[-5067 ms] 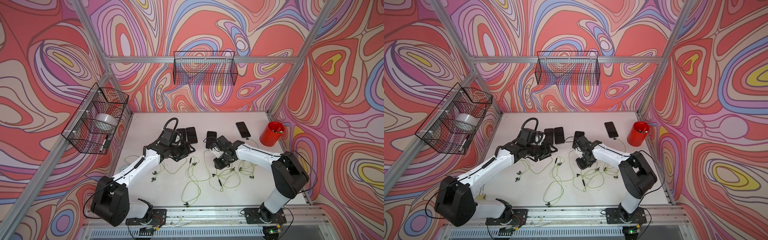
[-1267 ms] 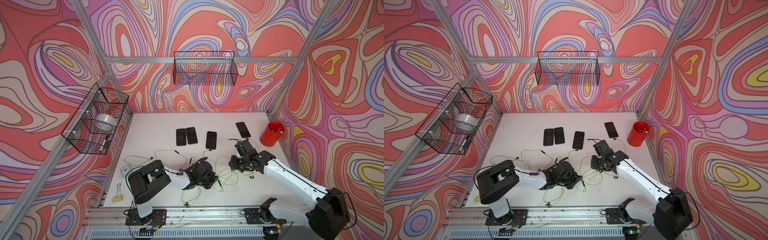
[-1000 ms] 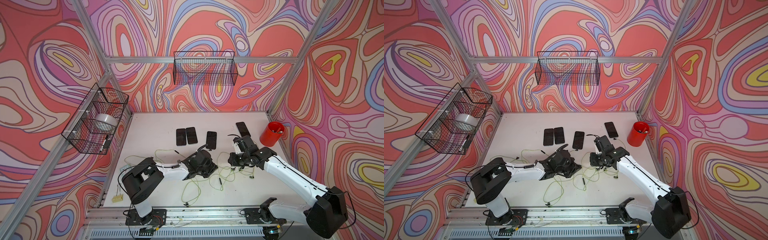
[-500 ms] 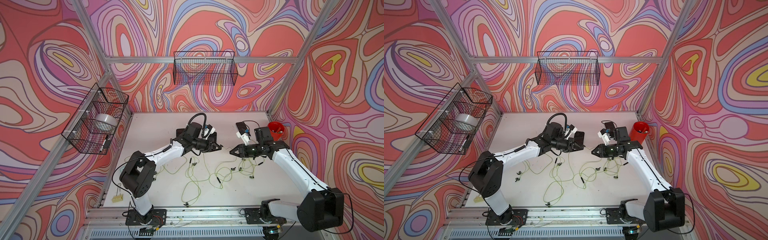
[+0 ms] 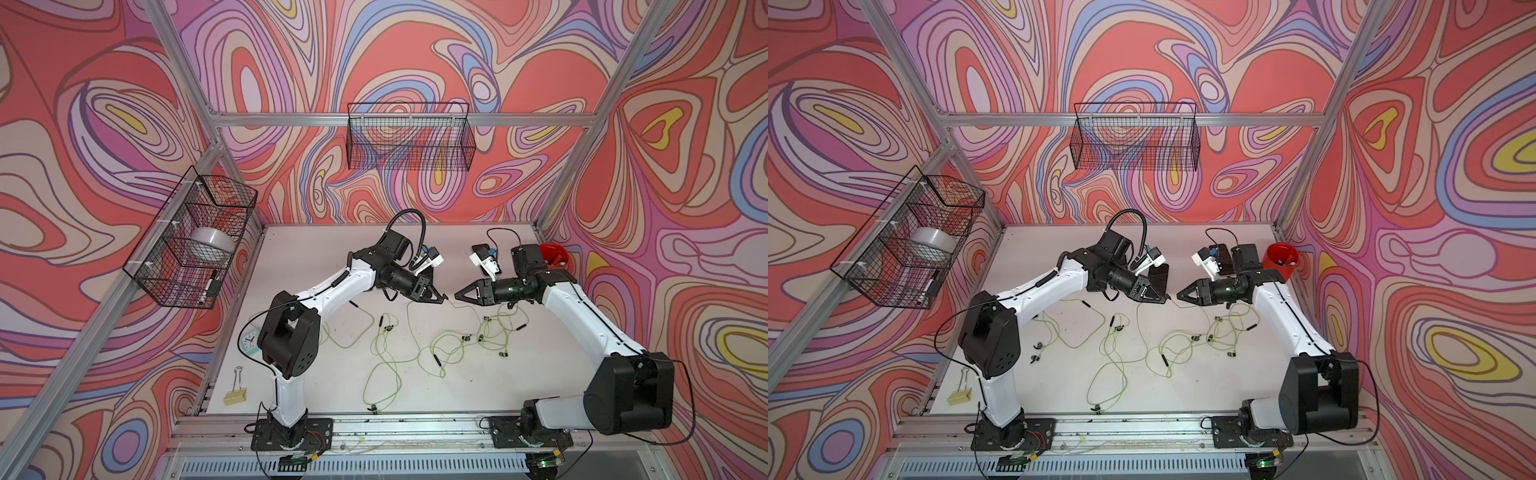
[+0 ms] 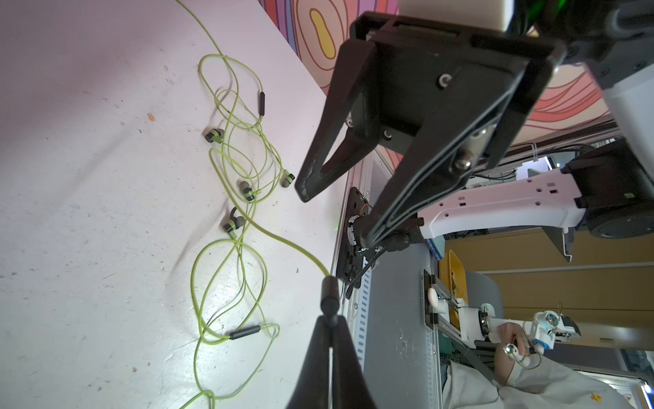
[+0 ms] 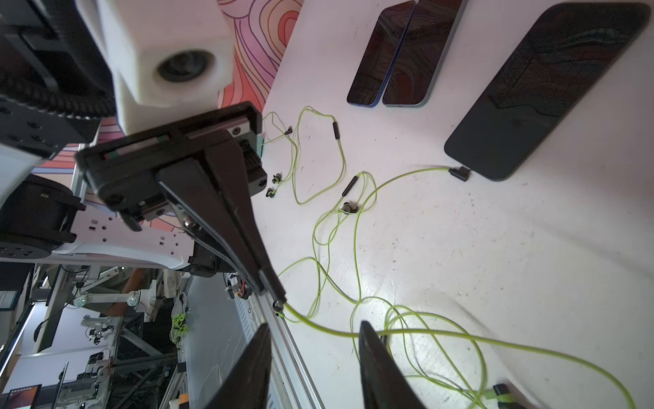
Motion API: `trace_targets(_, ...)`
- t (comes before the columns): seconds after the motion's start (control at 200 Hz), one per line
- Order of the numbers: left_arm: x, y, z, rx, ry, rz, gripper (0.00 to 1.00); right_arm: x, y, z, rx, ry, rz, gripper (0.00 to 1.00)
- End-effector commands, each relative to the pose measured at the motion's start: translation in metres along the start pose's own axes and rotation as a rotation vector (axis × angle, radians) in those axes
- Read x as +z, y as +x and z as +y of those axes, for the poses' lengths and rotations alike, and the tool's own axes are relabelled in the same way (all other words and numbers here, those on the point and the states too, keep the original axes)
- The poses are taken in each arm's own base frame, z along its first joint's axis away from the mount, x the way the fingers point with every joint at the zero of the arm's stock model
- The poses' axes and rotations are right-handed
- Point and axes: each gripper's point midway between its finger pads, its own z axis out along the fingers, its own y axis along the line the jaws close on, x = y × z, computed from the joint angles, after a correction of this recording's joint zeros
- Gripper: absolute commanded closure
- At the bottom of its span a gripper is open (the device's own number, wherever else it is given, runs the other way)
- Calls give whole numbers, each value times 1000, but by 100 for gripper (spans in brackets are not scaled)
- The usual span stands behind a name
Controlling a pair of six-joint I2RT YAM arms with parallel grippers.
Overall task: Plug wired earphones into phones
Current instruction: Pick up the wired earphone from the center of the board.
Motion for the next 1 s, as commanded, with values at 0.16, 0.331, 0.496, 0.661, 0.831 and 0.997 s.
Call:
trace_targets(0.16, -4, 13, 1, 39, 37, 92, 100, 8, -4, 23, -77, -112, 25, 64)
trace_targets(0.331, -4, 13, 2, 52, 41, 105, 100, 21, -2, 23, -81, -119, 57, 64)
trace_targets(0.496, -4, 13, 2, 55, 42, 111, 100, 33, -5, 24, -98, -127, 71, 71)
trace_targets(0.661, -6, 13, 0, 66, 40, 109, 100, 39, -2, 23, -96, -131, 87, 75)
trace_targets(0.831, -6, 12, 1, 72, 34, 107, 100, 42, 3, 22, -91, -137, 98, 74)
trace_targets(0.997, -8, 9, 2, 77, 26, 98, 100, 44, 7, 22, -86, -149, 109, 77)
